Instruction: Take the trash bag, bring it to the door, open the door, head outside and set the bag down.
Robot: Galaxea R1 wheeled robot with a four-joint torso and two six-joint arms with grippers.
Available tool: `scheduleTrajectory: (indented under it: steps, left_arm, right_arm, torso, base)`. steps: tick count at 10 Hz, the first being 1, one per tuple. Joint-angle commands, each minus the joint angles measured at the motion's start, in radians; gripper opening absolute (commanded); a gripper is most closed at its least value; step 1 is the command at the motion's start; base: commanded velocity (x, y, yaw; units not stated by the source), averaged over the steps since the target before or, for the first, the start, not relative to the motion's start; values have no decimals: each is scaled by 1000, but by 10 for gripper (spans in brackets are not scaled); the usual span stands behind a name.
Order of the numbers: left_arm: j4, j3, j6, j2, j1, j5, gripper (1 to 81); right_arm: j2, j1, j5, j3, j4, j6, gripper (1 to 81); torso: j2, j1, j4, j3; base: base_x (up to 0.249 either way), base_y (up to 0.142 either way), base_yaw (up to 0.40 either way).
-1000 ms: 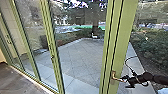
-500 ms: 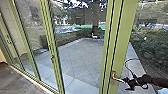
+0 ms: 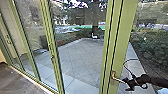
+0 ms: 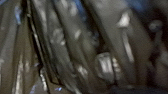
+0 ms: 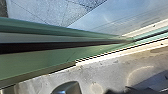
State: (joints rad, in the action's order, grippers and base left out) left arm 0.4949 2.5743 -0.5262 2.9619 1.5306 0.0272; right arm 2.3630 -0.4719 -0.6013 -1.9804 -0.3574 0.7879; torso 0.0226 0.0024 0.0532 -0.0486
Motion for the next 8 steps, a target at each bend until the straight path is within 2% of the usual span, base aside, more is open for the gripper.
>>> scheduleTrajectory:
  steps: [1,3,6,8]
  left_arm:
    - [5,17,-8,17,-33,94,10]
    - [5,26,-8,20,-31,94,10]
    - [4,26,-6,23,-31,94,10]
    - [4,26,-6,25,-28,94,10]
  right_arm:
    - [127,-27,-212,-45,69,-19,811]
    - [196,-66,-215,-128,87,-21,811]
    - [247,-121,-215,-159,152,-22,811]
    - [264,-138,-215,-175,158,-24,811]
  torso:
    - [0,0,0,0]
    - [0,-1,0,1]
    - [0,-1,-1,1]
    - [1,-1,-2,2]
  base:
    - [0,0,0]
    - [0,0,0]
    - [0,0,0]
    - [0,0,0]
